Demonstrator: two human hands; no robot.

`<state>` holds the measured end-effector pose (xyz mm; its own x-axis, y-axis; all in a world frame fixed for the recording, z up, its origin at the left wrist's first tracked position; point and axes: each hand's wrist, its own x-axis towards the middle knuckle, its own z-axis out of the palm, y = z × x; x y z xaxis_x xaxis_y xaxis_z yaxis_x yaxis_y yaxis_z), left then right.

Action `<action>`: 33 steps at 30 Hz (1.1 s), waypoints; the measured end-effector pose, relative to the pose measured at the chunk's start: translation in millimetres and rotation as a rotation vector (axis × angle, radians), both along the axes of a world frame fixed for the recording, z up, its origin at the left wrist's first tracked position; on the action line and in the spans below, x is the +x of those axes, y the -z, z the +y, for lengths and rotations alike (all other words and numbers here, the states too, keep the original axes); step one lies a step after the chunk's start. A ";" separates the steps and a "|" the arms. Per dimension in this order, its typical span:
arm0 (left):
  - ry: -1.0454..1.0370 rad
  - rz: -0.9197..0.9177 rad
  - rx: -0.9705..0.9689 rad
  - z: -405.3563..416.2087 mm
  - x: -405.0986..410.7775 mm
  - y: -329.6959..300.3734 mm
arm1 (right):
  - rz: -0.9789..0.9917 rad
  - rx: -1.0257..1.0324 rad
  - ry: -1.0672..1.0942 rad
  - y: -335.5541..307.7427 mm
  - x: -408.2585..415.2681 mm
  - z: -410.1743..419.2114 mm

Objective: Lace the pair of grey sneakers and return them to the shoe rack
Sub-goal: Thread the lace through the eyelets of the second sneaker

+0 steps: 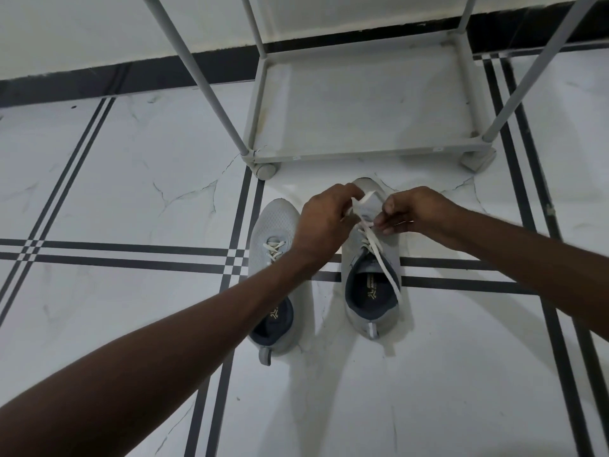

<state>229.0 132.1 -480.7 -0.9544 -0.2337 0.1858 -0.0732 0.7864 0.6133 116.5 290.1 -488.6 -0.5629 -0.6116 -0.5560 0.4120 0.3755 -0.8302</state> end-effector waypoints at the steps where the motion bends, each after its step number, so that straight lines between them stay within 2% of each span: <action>1: -0.003 0.002 0.015 -0.6 1.0 1.5 | -0.014 -0.004 -0.020 1.9 -1.3 2.4; 4: 0.028 0.035 0.002 8.0 4.0 -3.3 | 0.009 0.020 -0.142 6.7 5.4 1.5; 7: 0.068 0.061 0.004 16.4 2.5 -11.6 | 0.010 0.002 -0.132 5.9 16.1 -3.6; 10: 0.022 0.031 0.013 15.8 0.5 -10.6 | -0.032 0.015 0.030 5.5 13.4 -2.5; 15: -0.137 -0.250 0.332 -4.8 11.5 1.1 | -0.076 0.011 0.366 0.7 -5.8 19.8; 16: -0.172 -0.303 0.392 -11.4 15.9 4.1 | 0.023 0.094 0.326 2.2 -9.4 27.2; 18: -0.263 -0.407 0.504 -24.4 24.6 10.6 | 0.453 0.448 0.001 10.2 -14.4 43.6; 19: -0.292 -0.452 0.491 -29.4 28.3 13.7 | 0.715 0.627 -0.193 15.1 -15.2 50.5; 20: -0.292 -0.476 0.396 -33.3 31.3 16.4 | 0.935 0.735 -0.325 19.6 -12.4 54.7; 21: -0.265 -0.478 0.255 -35.6 33.8 19.1 | 1.077 0.769 -0.412 23.0 -8.0 57.0; 22: -0.218 -0.447 0.122 -35.2 35.7 20.7 | 1.130 0.758 -0.469 26.9 -3.7 58.0; 24: -0.047 -0.354 -0.060 -26.4 36.6 24.8 | 1.115 0.627 -0.523 33.1 6.5 55.3; 26: 0.121 -0.356 -0.119 -11.2 35.3 28.6 | 1.117 0.483 -0.576 36.0 18.8 46.9; 31: 0.220 -0.311 -0.320 -0.4 29.9 30.7 | 1.139 0.286 -0.456 31.0 41.9 28.1; 33: 0.230 -0.254 -0.268 -5.0 28.1 28.0 | 0.925 0.248 -0.338 25.5 41.7 24.5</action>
<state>257.1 127.1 -508.7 -0.9992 0.0152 -0.0362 0.0007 0.9290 0.3702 158.1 314.6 -514.1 -0.6556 -0.7450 -0.1227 -0.5126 0.5585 -0.6521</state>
